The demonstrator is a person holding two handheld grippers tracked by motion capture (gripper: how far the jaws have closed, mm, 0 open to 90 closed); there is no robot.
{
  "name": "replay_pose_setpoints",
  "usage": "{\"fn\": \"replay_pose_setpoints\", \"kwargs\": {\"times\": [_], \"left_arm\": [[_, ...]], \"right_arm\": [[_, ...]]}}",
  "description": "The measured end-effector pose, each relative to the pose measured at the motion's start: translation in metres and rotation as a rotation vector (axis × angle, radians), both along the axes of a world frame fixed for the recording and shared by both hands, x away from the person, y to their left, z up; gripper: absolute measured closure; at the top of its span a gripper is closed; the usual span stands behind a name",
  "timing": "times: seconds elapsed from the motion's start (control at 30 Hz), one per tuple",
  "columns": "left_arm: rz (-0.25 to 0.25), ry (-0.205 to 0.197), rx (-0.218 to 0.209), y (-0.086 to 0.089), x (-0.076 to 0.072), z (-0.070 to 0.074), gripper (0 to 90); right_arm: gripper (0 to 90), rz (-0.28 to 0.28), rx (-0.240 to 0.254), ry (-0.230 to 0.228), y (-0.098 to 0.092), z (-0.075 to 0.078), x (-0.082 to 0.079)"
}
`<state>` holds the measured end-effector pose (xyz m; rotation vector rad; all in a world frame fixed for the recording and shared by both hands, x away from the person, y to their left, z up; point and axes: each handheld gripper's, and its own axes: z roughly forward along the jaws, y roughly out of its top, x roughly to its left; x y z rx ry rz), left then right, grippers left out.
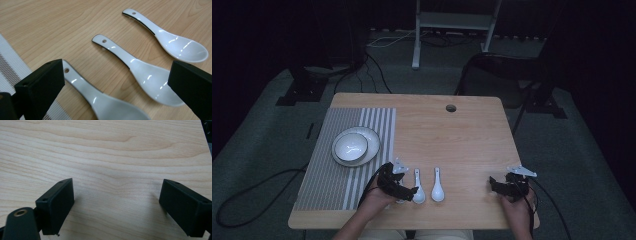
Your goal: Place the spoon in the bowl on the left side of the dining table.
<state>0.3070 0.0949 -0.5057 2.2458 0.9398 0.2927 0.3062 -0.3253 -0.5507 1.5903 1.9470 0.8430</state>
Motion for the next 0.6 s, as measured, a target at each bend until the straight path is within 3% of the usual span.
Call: {"fn": "replay_pose_setpoints", "kwargs": {"times": [0.4,0.6], "left_arm": [[-0.001,0.042,0.007,-0.023,0.012,-0.01,1.0],[0.001,0.06,0.036,-0.032,0.014,-0.014,1.0]], "right_arm": [[12.1,0.0,0.0,0.0,0.0,0.0,0.0],[12.2,0.0,-0.001,0.0,0.0,0.0,0.0]]}}
